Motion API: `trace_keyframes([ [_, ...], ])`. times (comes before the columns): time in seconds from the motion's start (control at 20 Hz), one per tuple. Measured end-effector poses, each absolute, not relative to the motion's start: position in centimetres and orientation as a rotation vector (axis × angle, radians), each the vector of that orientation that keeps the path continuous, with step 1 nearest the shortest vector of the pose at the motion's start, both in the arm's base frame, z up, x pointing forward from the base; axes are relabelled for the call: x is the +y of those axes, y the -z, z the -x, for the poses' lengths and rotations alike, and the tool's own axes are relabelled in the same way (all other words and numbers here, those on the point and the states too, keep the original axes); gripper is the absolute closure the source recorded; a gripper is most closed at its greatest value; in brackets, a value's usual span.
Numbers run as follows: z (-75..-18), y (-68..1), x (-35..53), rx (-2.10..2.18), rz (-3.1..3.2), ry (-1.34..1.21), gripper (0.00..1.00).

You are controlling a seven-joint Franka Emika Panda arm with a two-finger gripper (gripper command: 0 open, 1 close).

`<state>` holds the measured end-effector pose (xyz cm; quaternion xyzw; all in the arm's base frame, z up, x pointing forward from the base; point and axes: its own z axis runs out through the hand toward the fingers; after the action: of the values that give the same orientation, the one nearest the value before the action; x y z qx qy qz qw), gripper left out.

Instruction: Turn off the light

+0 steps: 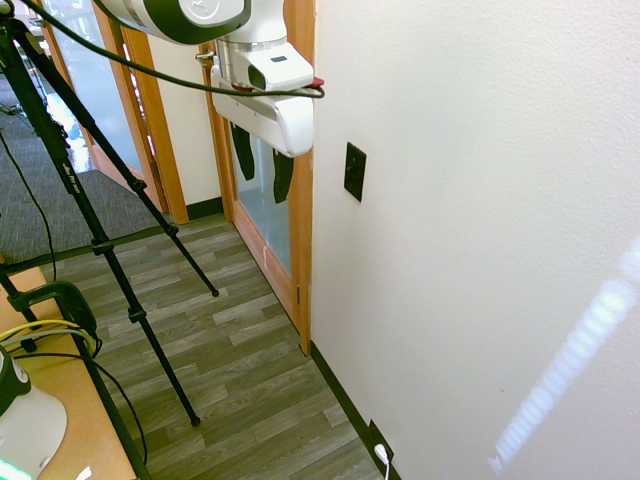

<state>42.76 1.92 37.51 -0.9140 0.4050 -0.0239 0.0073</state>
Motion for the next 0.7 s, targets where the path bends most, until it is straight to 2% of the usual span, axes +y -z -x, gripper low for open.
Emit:
trace_keyframes([
  [0.1, -42.9, -37.5, 1.9, 1.271, 2.851, 0.084, 0.0],
  [0.35, -47.6, -38.0, 4.0, 1.351, 2.662, 0.32, 0.0],
  [0.7, -53.1, -34.2, 6.2, 1.338, 2.647, 0.584, 0.0],
])
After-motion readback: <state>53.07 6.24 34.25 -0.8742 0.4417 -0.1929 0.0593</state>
